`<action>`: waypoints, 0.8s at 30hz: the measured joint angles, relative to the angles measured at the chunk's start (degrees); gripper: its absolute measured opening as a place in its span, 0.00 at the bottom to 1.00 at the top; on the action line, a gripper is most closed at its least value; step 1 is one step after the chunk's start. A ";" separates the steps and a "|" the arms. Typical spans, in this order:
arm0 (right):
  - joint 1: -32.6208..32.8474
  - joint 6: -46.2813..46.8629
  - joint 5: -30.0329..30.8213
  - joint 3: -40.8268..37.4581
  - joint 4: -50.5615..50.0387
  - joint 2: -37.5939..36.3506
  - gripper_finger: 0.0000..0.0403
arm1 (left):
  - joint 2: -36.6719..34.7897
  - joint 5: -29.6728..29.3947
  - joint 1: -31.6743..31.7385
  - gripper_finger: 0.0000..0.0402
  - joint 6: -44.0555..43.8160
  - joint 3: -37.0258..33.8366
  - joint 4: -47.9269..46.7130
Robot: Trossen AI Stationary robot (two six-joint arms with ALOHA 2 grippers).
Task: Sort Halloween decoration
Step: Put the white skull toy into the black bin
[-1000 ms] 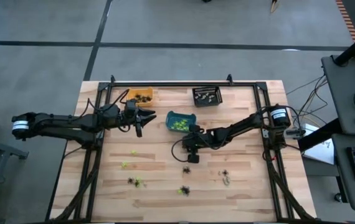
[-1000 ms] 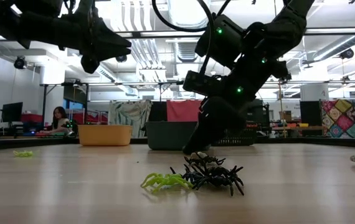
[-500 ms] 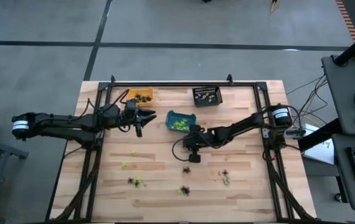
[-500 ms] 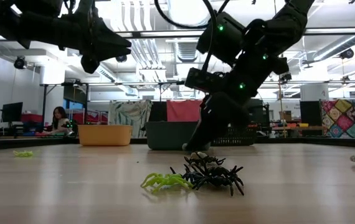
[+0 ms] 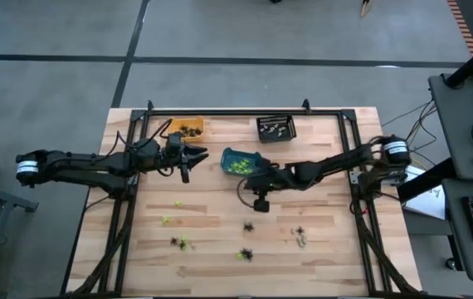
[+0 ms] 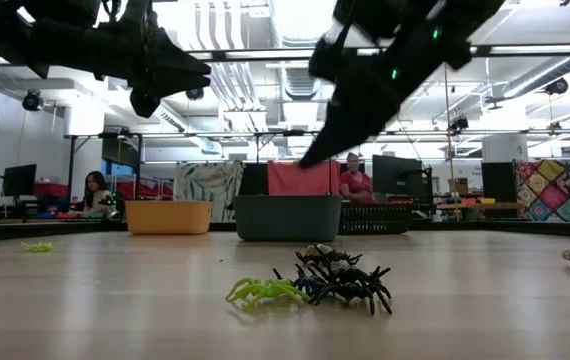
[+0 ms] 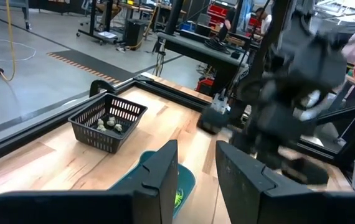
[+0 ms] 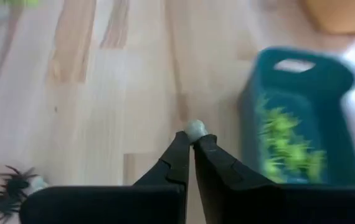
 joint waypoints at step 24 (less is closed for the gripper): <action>-37.63 8.74 1.68 -0.37 -17.03 -8.10 0.03 | 0.00 -0.06 0.00 0.23 0.23 0.01 1.44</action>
